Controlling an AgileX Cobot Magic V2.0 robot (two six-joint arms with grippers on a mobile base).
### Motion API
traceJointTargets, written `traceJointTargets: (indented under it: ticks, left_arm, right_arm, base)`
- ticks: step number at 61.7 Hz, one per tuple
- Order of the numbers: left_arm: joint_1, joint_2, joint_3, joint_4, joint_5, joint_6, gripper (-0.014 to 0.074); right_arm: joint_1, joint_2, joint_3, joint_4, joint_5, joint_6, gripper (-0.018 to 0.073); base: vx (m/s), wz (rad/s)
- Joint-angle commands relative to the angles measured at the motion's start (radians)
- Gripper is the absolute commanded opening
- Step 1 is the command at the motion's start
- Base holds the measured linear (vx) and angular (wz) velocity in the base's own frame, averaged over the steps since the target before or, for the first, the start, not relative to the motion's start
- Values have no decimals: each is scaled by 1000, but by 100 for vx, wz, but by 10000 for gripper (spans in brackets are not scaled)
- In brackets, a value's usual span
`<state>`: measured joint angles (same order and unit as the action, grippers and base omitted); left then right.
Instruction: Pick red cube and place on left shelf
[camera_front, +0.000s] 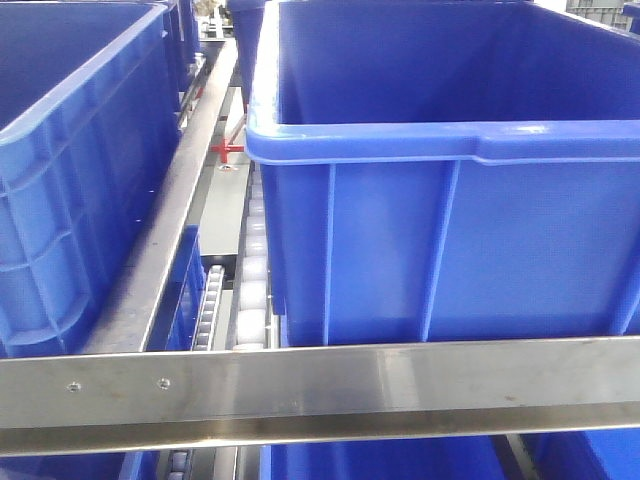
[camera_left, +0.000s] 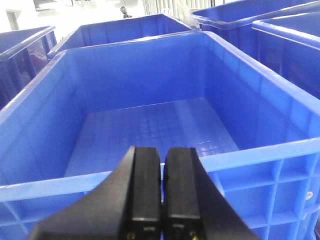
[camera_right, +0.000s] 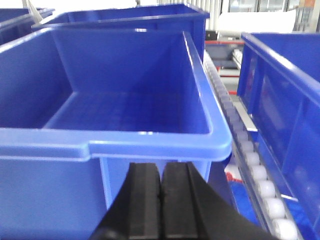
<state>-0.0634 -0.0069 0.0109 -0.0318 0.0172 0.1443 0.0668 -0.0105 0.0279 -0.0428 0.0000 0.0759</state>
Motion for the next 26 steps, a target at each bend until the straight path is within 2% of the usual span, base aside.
traceJointTargets:
  ticks: [1,26]
  left_arm:
    - [2,8,22,-10,-83,1,106]
    - [2,8,22,-10,-83,1,106]
  right_arm:
    - [-6,-18,-24,-2,-63,-8,50]
    - [-6,-18,-24,-2,-62,-8,50]
  base:
    - [0,0]
    - [0,0]
